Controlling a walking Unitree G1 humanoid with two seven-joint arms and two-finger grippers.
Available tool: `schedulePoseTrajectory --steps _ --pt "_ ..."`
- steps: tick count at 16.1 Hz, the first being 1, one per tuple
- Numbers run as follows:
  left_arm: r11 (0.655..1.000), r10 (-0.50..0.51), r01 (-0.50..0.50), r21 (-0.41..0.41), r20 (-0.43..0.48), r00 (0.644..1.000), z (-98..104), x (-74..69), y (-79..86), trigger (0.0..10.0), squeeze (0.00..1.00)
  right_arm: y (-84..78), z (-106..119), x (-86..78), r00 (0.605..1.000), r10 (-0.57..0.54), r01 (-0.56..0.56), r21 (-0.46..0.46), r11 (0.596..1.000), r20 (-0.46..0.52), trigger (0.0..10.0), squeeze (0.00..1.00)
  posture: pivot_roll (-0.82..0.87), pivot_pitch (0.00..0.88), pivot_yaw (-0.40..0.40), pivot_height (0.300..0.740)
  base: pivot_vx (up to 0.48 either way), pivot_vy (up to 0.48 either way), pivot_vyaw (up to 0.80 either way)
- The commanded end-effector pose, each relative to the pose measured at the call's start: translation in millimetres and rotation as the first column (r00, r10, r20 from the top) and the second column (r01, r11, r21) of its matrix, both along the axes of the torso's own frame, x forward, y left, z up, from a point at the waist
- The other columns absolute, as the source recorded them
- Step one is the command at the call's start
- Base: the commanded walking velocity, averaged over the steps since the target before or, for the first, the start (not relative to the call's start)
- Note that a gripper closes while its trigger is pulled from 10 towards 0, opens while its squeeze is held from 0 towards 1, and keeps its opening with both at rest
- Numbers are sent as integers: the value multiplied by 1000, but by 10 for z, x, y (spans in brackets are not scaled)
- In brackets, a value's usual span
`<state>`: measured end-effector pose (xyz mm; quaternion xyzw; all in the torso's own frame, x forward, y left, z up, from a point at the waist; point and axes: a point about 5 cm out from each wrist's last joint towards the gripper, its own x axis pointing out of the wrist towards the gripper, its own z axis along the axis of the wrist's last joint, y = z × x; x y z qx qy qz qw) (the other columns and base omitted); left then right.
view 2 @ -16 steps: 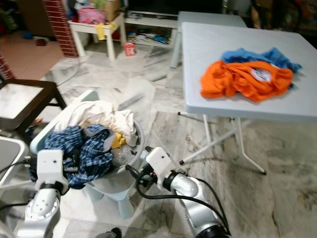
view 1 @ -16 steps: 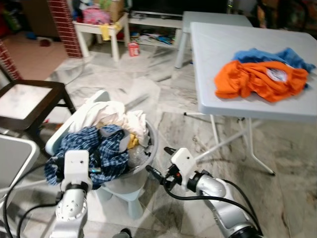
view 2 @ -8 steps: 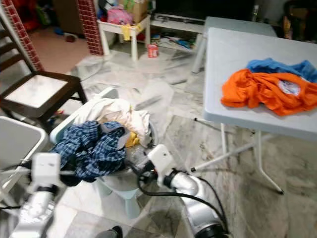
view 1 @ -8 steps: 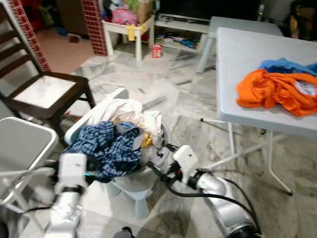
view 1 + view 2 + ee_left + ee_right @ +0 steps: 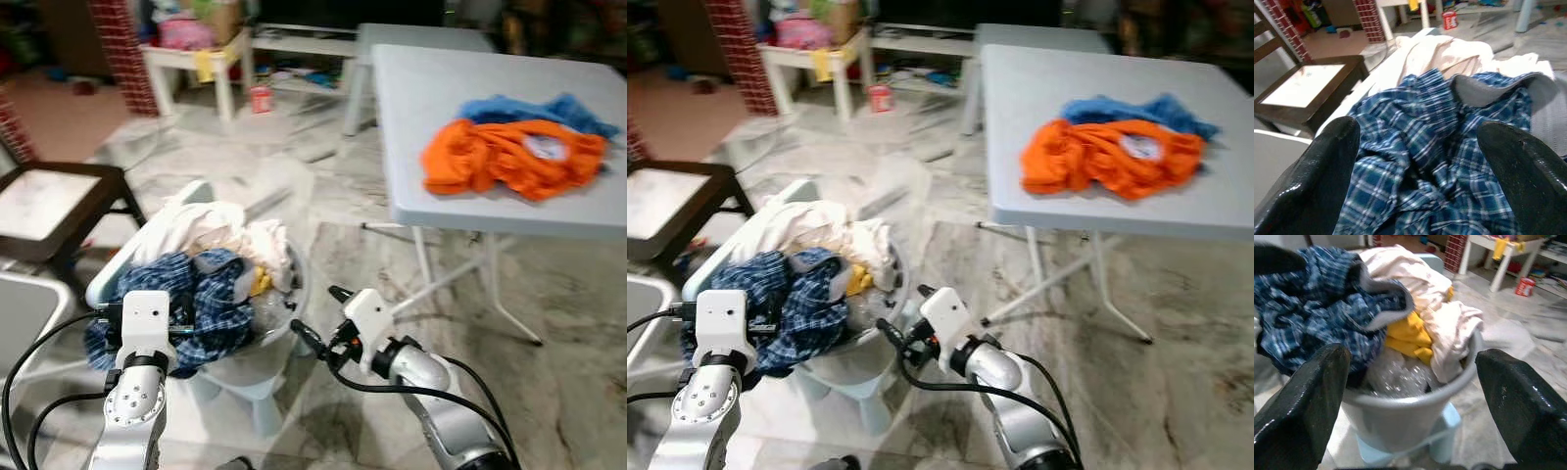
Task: Hang hanger
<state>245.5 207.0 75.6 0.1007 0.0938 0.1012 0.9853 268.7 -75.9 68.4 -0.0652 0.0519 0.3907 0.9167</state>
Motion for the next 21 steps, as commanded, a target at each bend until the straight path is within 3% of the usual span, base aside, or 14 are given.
schedulePoseTrajectory --steps 1,4,8,13,21 --pt "1000 3 -3 9 -14 1000 -40 -81 30 10000 0 -6 13 -5 1000 -7 7 4 1000 3 10000 0 67 82 -35 740 0 0 0" --pt "1000 26 -26 -5 -41 999 -114 -164 18 10000 0 18 12 -21 1000 18 -18 -8 1000 16 10000 0 74 83 -36 740 85 0 0" --pt "1000 9 -10 -18 -39 999 -108 -161 -54 10000 0 53 11 -32 999 33 -33 -5 999 18 10000 0 78 85 -36 740 254 0 464" --pt "1000 3 -4 -16 -43 999 -111 -144 -54 10000 0 50 7 -42 999 33 -33 -5 999 15 10000 0 74 85 -29 740 250 0 0" --pt "1000 -10 10 -1 -79 997 -161 -191 -26 10000 0 5 -49 -16 999 -46 46 7 999 -4 10000 0 96 73 -14 740 0 0 0"
